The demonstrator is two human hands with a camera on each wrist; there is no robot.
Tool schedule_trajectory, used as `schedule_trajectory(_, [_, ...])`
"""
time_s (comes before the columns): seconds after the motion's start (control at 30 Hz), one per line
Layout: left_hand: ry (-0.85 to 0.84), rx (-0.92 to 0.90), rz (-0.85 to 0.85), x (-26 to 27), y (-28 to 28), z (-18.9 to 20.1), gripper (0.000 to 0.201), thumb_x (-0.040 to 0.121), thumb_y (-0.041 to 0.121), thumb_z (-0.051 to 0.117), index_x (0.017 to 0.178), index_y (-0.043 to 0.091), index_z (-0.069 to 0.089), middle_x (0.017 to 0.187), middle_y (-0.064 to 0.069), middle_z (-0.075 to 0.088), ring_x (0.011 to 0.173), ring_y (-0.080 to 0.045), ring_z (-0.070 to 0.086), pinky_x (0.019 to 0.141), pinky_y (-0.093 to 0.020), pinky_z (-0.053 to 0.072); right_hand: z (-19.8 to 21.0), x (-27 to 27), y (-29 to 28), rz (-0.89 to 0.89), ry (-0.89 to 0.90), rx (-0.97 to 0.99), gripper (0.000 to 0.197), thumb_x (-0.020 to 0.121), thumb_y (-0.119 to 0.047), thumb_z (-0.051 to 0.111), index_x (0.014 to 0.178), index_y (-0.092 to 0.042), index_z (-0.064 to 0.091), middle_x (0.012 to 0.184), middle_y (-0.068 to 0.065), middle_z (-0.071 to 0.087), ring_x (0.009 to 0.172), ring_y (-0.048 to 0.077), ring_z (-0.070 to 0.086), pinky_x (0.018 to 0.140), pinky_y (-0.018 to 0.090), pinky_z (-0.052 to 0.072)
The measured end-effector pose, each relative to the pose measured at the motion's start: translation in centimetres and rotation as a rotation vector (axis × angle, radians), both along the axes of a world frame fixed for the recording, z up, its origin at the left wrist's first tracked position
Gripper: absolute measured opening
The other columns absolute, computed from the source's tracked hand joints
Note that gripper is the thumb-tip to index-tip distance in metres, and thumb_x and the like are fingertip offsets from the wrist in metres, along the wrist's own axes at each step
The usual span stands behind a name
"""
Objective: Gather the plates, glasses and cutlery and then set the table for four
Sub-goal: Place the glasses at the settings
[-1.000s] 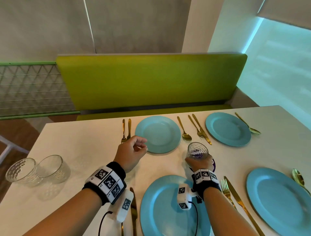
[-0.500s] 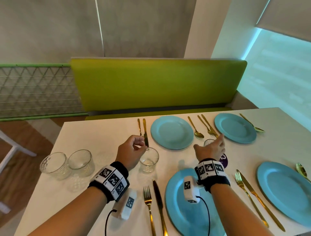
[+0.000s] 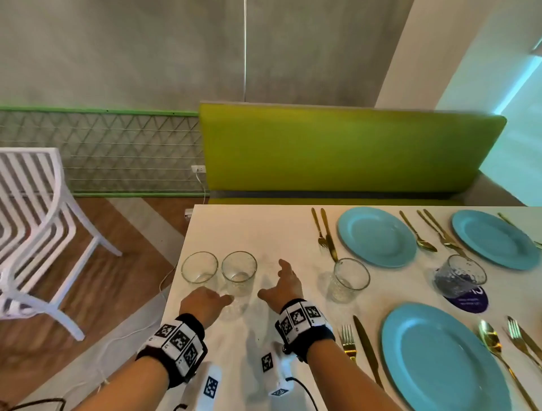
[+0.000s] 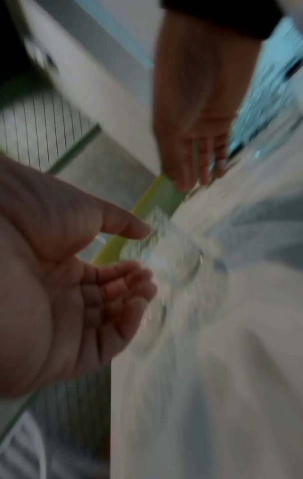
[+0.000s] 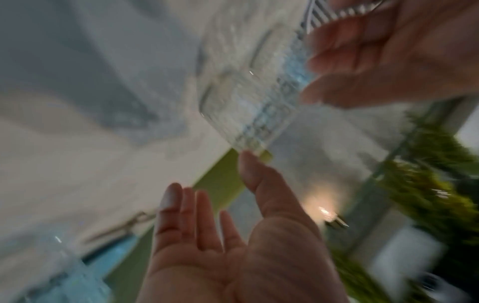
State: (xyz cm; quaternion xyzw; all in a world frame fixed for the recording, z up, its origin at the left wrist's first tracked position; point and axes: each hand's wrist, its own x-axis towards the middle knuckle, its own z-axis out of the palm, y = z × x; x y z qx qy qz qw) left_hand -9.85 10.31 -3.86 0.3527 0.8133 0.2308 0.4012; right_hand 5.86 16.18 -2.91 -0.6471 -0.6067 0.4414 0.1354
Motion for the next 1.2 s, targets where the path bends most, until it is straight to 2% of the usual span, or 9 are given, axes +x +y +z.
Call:
schedule_trajectory(0.07, [-0.039,-0.075,0.092,-2.7,-0.7,-1.8,0.038,0.073,0.041,0.074,0.078,0.009,0.053,0.083,-0.011,0.06,0.078,-0.026,0.057,0.075,-0.033,0.049,-1.9,-1.6,0.0,0.047,-0.026,-0.087,0.094,0.074,-0.019,0.075,0.148,-0.016,0.017,0.144,0.009,0.04,0.131,0.026,0.04,0.107,0.037,0.039])
schedule_trajectory(0.13, [-0.113,-0.029,0.212,-4.6,-0.8,-3.4,0.078,0.055,0.043,0.086,0.111,0.001,0.052,0.112,-0.017,0.061,0.101,-0.032,0.061,0.085,-0.034,0.048,-3.3,-2.8,0.3,0.073,-0.024,-0.106,0.1,0.07,-0.021,0.079,0.148,-0.017,0.017,0.144,0.008,0.039,0.133,0.026,0.038,0.108,0.036,0.039])
schedule_trajectory(0.17, [-0.138,0.001,0.248,-5.3,-0.6,-3.8,0.099,0.049,0.042,0.09,0.125,-0.001,0.045,0.127,-0.019,0.056,0.114,-0.034,0.056,0.094,-0.037,0.047,-3.8,-3.2,0.5,0.071,-0.011,-0.103,0.103,0.067,-0.022,0.081,0.148,-0.018,0.018,0.144,0.007,0.04,0.133,0.025,0.038,0.108,0.034,0.039])
schedule_trajectory(0.23, [-0.124,0.067,0.257,-6.0,0.0,-4.0,0.107,0.057,0.027,0.088,0.141,0.002,0.028,0.142,-0.019,0.043,0.127,-0.033,0.046,0.104,-0.042,0.04,-4.5,-4.0,1.1,0.048,0.017,-0.072,0.104,0.063,-0.024,0.083,0.147,-0.019,0.023,0.141,0.007,0.046,0.129,0.024,0.043,0.105,0.032,0.042])
schedule_trajectory(0.43, [-0.116,0.24,0.162,-6.8,1.5,-5.1,0.106,0.054,0.017,0.089,0.142,0.014,0.03,0.138,-0.011,0.048,0.121,-0.029,0.05,0.103,-0.045,0.043,-5.5,-5.1,1.7,0.042,0.032,0.003,0.097,0.064,-0.024,0.082,0.144,-0.024,0.026,0.133,0.008,0.045,0.124,0.025,0.046,0.099,0.027,0.041])
schedule_trajectory(0.63, [-0.114,0.318,0.132,-6.5,1.9,-6.2,0.085,0.058,0.011,0.087,0.131,0.011,0.042,0.131,-0.011,0.053,0.119,-0.027,0.052,0.101,-0.039,0.042,-5.8,-5.5,1.6,0.017,0.007,0.08,0.081,0.059,-0.024,0.081,0.129,-0.02,0.041,0.108,-0.002,0.05,0.113,0.021,0.051,0.09,0.024,0.046])
schedule_trajectory(0.73, [-0.145,0.357,0.151,-5.9,1.6,-5.8,0.082,0.059,0.005,0.085,0.129,0.01,0.043,0.129,-0.013,0.054,0.111,-0.023,0.052,0.096,-0.036,0.043,-5.2,-5.1,1.0,0.008,0.001,0.089,0.075,0.057,-0.028,0.081,0.122,-0.02,0.043,0.113,0.0,0.053,0.108,0.019,0.051,0.081,0.021,0.043])
schedule_trajectory(0.9, [-0.182,0.506,0.129,-4.2,2.9,-2.5,0.08,0.06,-0.007,0.081,0.129,0.002,0.042,0.129,-0.019,0.051,0.118,-0.031,0.051,0.092,-0.033,0.041,-0.8,-2.2,0.5,0.028,0.02,0.143,0.073,0.058,-0.031,0.082,0.12,-0.02,0.044,0.112,-0.003,0.054,0.107,0.018,0.053,0.078,0.019,0.04])
schedule_trajectory(1.2, [-0.277,0.717,-0.061,5.0,8.3,6.7,0.072,0.063,-0.003,0.081,0.124,0.007,0.044,0.11,-0.007,0.05,0.099,-0.024,0.05,0.082,-0.032,0.039,10.6,12.8,1.9,-0.203,0.183,0.345,0.06,0.06,-0.02,0.086,0.104,-0.024,0.047,0.102,-0.008,0.054,0.098,0.013,0.054,0.078,0.018,0.042])
